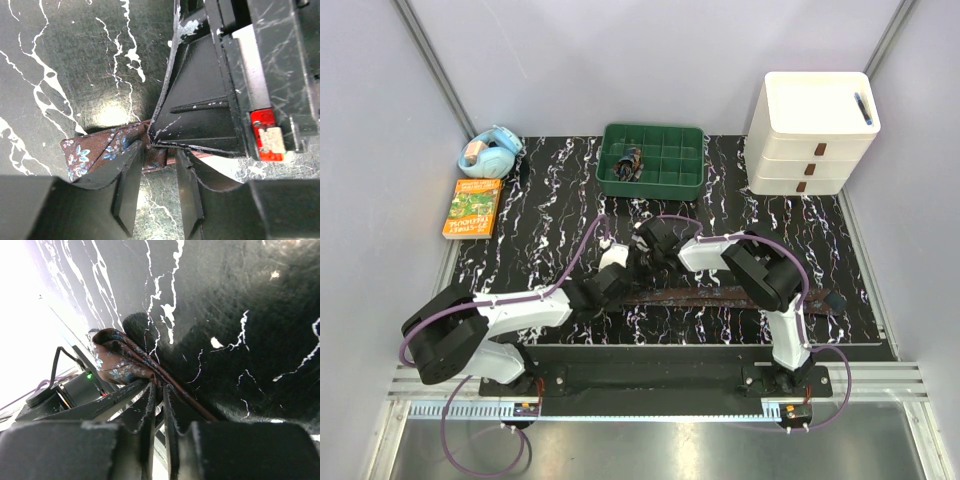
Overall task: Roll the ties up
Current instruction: Roll the tie at the center of the board.
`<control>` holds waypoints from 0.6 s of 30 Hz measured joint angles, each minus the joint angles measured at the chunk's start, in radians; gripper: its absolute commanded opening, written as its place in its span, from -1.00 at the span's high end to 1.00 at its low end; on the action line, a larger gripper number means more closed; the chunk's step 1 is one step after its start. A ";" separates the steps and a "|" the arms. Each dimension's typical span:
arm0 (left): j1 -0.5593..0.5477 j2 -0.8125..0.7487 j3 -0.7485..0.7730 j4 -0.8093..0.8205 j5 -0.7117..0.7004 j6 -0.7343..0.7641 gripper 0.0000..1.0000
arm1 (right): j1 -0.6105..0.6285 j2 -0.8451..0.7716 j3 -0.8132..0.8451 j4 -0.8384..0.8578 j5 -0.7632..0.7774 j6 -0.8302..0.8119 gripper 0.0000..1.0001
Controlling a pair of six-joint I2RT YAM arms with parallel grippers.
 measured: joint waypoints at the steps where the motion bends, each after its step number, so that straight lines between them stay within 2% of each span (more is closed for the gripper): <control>1: 0.000 0.000 0.000 0.000 0.000 0.000 0.17 | 0.001 0.000 0.000 0.000 0.002 0.001 0.91; 5: 0.000 -0.007 -0.005 0.001 0.000 0.000 -0.07 | 0.005 0.000 0.000 0.000 0.014 0.002 1.00; 11: -0.001 -0.034 -0.006 -0.011 0.023 -0.001 -0.38 | 0.014 0.002 0.000 0.003 0.018 0.004 1.00; 14: -0.001 -0.114 -0.006 -0.052 0.026 -0.015 -0.43 | 0.018 0.006 0.000 0.011 0.016 0.006 1.00; 18: 0.000 -0.306 -0.007 -0.117 0.021 -0.052 -0.48 | 0.018 0.010 0.000 0.018 0.014 0.008 1.00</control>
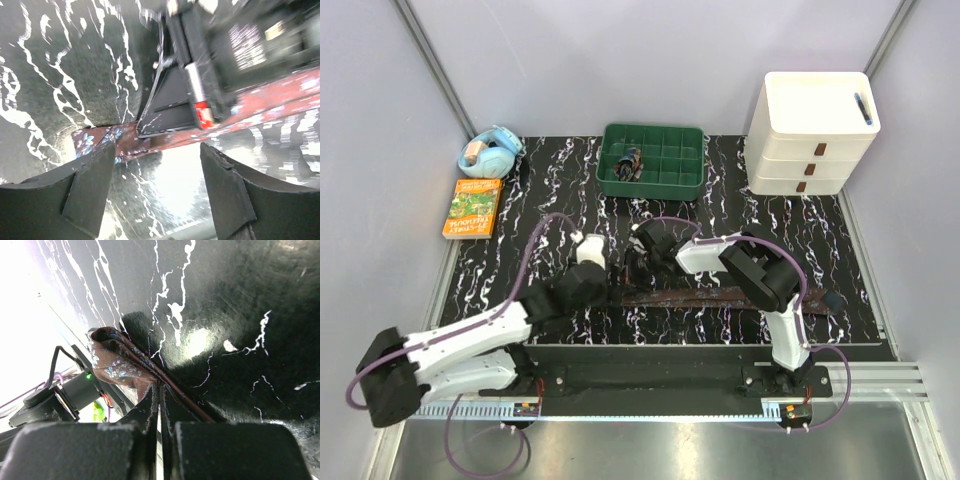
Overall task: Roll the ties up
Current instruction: Roll the tie at the center of the board.
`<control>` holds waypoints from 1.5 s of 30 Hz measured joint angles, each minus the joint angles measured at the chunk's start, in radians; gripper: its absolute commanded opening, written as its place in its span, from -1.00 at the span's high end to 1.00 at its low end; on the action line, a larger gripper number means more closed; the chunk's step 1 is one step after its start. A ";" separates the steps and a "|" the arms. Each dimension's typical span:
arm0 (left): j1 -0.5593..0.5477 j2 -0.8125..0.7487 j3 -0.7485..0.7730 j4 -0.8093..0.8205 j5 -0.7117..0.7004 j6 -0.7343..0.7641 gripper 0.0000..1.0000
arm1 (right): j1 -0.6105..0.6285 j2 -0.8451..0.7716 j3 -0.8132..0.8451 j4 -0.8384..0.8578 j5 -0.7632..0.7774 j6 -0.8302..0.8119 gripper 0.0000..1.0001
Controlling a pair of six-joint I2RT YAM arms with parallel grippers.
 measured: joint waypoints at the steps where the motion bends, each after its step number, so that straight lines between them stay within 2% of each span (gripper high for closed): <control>1: 0.001 -0.051 0.000 -0.017 -0.005 -0.016 -0.48 | 0.000 0.000 0.000 0.001 0.000 0.000 1.00; 2: 0.004 -0.099 0.000 -0.037 -0.012 -0.034 -0.48 | 0.000 0.000 -0.001 0.002 0.000 0.000 1.00; 3: 0.008 -0.143 0.000 -0.059 -0.021 -0.055 -0.32 | 0.000 0.000 -0.002 0.003 0.001 0.000 1.00; 5: 0.045 -0.225 -0.011 -0.095 -0.034 -0.106 -0.23 | 0.000 0.000 -0.003 0.006 0.001 0.000 1.00; 10: 0.286 -0.348 -0.127 -0.095 0.036 -0.148 -0.30 | 0.001 0.000 -0.004 0.010 0.001 0.000 1.00; 14: 0.444 -0.272 -0.193 -0.066 0.163 -0.150 -0.24 | 0.001 0.000 -0.007 0.015 0.001 0.000 1.00; 18: 0.529 -0.145 -0.222 0.020 0.302 -0.148 -0.24 | 0.001 0.000 -0.011 0.025 0.000 0.000 1.00; 22: 0.538 -0.098 -0.238 0.112 0.399 -0.146 -0.24 | 0.001 0.000 -0.011 0.026 0.000 0.000 1.00; 25: 0.539 -0.097 -0.250 0.164 0.444 -0.145 -0.08 | 0.001 0.000 -0.011 0.026 0.000 -0.001 1.00; 30: 0.539 -0.075 -0.262 0.193 0.458 -0.146 0.13 | 0.001 0.000 -0.011 0.026 0.000 -0.001 1.00; 37: 0.540 -0.030 -0.285 0.233 0.460 -0.172 0.24 | 0.001 0.000 -0.011 0.027 0.001 -0.001 1.00; 40: 0.543 -0.012 -0.285 0.254 0.465 -0.178 0.35 | 0.001 0.000 -0.011 0.027 0.001 -0.001 1.00; 41: 0.544 -0.011 -0.287 0.259 0.466 -0.181 0.42 | 0.001 0.000 -0.011 0.027 0.001 -0.001 1.00; 45: 0.546 -0.006 -0.298 0.281 0.475 -0.193 0.90 | 0.001 0.002 -0.011 0.029 0.001 0.000 1.00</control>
